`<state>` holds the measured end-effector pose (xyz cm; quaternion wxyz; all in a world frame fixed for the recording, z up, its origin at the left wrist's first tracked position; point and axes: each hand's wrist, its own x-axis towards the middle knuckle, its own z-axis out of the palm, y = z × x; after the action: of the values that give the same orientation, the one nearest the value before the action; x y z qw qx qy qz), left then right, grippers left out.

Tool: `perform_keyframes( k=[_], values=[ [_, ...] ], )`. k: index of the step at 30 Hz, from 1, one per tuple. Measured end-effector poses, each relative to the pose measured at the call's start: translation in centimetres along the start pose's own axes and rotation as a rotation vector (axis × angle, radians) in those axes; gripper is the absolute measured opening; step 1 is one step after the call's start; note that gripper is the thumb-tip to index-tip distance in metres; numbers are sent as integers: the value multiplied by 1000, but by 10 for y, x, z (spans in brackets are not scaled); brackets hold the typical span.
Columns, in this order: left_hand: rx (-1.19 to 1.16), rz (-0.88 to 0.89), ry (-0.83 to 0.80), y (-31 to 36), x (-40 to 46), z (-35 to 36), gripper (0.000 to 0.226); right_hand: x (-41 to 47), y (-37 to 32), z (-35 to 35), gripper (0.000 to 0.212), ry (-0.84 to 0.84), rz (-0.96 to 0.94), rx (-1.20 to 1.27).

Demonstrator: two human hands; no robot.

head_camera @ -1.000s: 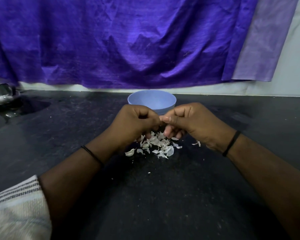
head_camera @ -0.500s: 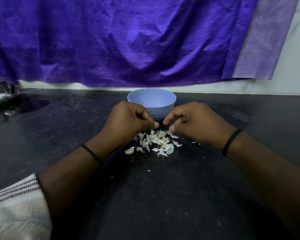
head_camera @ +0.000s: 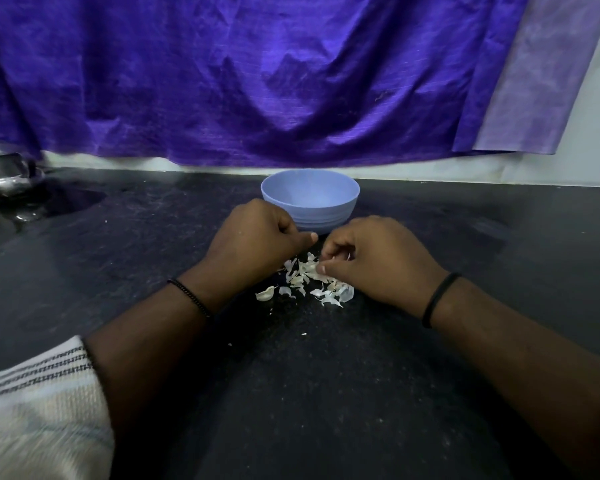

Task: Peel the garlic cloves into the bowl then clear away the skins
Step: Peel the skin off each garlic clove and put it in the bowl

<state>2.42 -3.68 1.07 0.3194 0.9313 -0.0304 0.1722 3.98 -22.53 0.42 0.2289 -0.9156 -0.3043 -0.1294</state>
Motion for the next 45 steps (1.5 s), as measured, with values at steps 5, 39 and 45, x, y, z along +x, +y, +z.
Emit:
perform_keyframes(
  k=[5,39,45],
  values=[
    [0,-28,18,0,-1,1,35,0,-1,6,7,-26,-69,-44],
    [-376,-114,-51,9,-3,2,21,6,-2,-6,30,233,226,520],
    [-339,-134,-37,10,-3,4,23,8,1,-14,20,189,216,456]
  ],
)
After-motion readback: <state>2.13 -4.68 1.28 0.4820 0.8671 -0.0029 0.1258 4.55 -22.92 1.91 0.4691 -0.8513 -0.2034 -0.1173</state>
